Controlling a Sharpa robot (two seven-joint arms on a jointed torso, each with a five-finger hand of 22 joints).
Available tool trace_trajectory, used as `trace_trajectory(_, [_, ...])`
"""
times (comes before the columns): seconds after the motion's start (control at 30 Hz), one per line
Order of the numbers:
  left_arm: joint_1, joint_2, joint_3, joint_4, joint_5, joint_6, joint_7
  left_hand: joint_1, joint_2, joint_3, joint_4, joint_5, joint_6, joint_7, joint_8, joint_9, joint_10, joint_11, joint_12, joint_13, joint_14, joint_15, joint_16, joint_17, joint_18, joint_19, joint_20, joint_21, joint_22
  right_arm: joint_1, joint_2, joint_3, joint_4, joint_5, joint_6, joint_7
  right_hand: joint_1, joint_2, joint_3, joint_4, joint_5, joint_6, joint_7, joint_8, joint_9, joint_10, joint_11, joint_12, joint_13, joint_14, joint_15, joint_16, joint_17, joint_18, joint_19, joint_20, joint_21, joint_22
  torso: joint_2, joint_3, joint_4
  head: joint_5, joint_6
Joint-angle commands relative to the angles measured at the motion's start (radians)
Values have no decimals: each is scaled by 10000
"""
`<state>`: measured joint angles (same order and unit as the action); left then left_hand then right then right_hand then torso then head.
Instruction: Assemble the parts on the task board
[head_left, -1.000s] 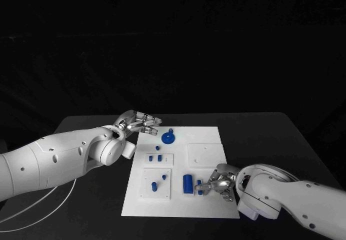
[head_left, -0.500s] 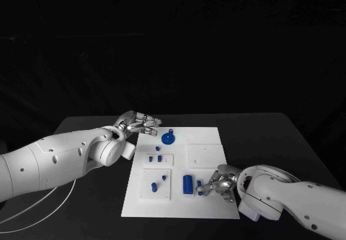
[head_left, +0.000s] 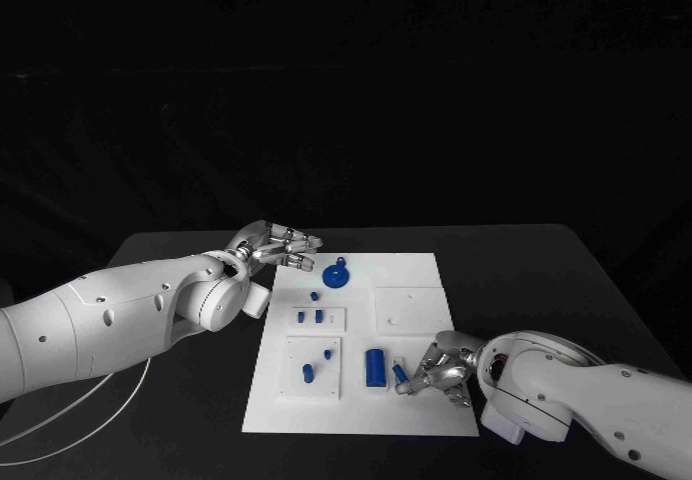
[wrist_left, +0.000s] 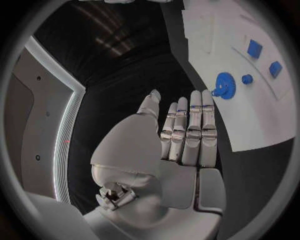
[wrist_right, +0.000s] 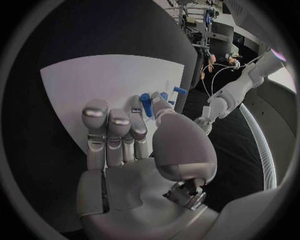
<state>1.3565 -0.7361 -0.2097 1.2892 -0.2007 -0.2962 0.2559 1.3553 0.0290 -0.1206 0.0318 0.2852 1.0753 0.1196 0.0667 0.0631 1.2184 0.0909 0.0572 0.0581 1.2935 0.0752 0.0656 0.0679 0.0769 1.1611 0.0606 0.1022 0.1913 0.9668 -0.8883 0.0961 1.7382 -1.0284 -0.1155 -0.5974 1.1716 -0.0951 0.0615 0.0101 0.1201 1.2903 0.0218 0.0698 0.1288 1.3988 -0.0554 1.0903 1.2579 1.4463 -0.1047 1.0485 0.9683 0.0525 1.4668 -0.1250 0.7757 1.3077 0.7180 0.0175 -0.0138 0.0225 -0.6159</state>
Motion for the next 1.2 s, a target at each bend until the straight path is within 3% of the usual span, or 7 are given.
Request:
trace_trajectory(0.03, [7,4,6,16,-36,122,29,8,-7,10,35,-59,-20,31,-29,1,16,30,17,3,51,-10,-37,13,-192,-16,-24,62,11,-47,-17,-17,6,5,376,140,-9,-77,-22,135,-97,-40,30,-58,-10,-43,9,-17,1,-5,-24,-41,18,4,557,-44,-42,751,10,-3,2,-8,-50])
trace_trajectory(0.43, [7,4,6,11,-45,127,15,-5,1,43,96,-57,-33,35,-28,1,15,33,17,3,53,-9,-37,13,-191,-20,-23,69,18,-70,28,-16,9,79,-40,229,-386,198,-92,476,-63,-35,23,-59,3,-18,-3,12,17,2,-29,-34,33,8,566,-48,-26,754,4,-13,11,-5,-15])
trace_trajectory(0.7, [7,-2,6,14,-46,121,2,-16,5,46,114,-52,-32,33,-28,1,15,33,17,3,53,-8,-36,13,-192,-19,-22,70,19,-71,40,-16,23,177,-280,439,-547,927,276,162,50,15,-41,-60,-106,31,-46,10,-2,4,-46,-49,17,-22,565,-64,-13,748,1,-10,10,-33,-51])
trace_trajectory(0.8, [7,-9,6,15,-46,123,-1,-20,3,49,127,-48,-34,34,-28,1,15,33,18,3,49,-7,-37,13,-192,-22,-22,70,19,-71,39,-16,28,204,-332,506,-831,1172,427,239,788,-2,-41,-63,-180,31,-52,-16,-23,8,-51,-47,15,-27,564,-68,-8,743,-2,-11,7,-40,-55])
trace_trajectory(0.93, [7,-13,6,16,-46,128,-5,-20,3,49,127,-48,-34,34,-28,1,15,33,18,3,49,-7,-37,13,-192,-22,-22,70,19,-71,43,-16,34,225,-342,586,-1043,1203,2005,-143,-271,-16,-55,-65,-338,31,-60,-30,-34,4,-69,-62,0,-45,562,-82,-2,739,3,-5,11,-50,-27])
trace_trajectory(1.0, [7,-13,6,15,-46,135,-10,-20,3,49,127,-48,-34,34,-28,1,15,33,18,3,49,-7,-37,13,-192,-22,-22,70,19,-71,46,-16,37,230,-334,622,-1579,808,3506,-392,-525,31,-53,-61,-416,38,-71,-26,-34,8,-53,-64,-7,-49,562,-77,-17,731,3,-4,9,-51,-28])
trace_trajectory(1.2, [7,-14,6,11,-48,148,-32,-20,3,49,127,-48,-34,34,-28,1,15,33,18,3,49,-7,-37,13,-192,-22,-22,70,19,-71,51,-16,46,238,-301,686,-2006,604,3923,-555,-516,90,-51,-54,-435,37,-60,-32,-47,7,-52,-58,-13,-41,562,-72,-3,734,4,-9,6,-49,-45])
